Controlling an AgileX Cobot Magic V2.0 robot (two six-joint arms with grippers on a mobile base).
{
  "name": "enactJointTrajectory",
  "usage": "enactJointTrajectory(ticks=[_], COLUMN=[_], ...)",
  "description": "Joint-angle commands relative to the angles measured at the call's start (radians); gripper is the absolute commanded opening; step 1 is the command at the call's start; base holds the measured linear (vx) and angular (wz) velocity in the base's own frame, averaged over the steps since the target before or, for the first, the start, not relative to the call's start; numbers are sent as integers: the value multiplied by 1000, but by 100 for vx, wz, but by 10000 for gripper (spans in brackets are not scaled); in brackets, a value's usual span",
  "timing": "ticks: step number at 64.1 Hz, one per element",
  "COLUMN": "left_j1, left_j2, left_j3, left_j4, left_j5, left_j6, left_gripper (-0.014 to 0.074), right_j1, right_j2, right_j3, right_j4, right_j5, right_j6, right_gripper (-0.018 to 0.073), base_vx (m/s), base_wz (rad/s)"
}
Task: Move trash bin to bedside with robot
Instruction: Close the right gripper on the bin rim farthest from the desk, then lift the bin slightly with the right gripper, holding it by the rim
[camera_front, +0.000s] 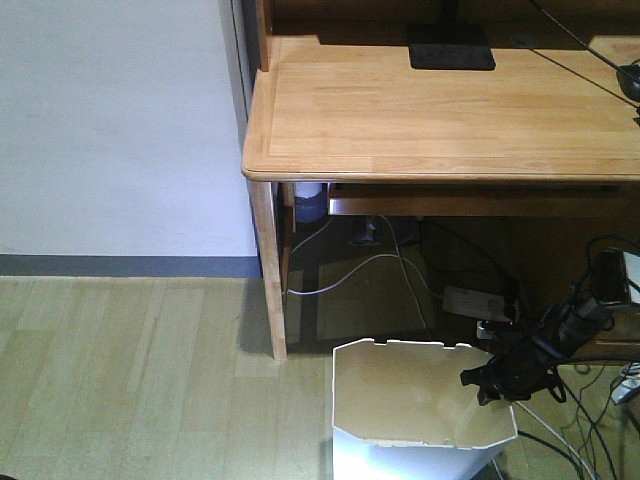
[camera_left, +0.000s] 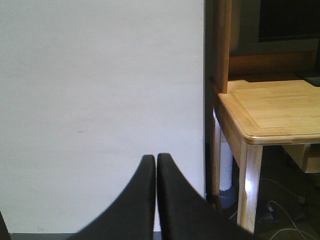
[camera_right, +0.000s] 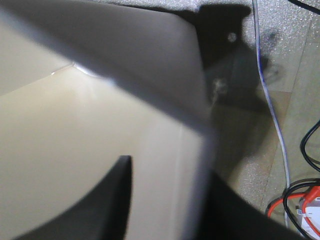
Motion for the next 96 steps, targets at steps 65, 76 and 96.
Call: enactJointTrajectory(ticks=[65,76,96], left_j1=[0,0,0], left_j2=[-5,-5,-5], left_j3=[-21,-21,-21], left_j4=[-5,-5,-5], left_j5=[-72,-72,-72], left_j6=[-4,-4,-4], left_gripper=[-6,-6,-6], right_j1=[1,1,1], right_j2=[-461,-537,-560], right_j3=[408,466,469], right_j4=[627,636,625], right_j5=[134,110,139], right_j6=[-702,-724,-710], right_gripper=[-3,-3,-3], base_vx=[0,0,0], base_wz=[0,0,0])
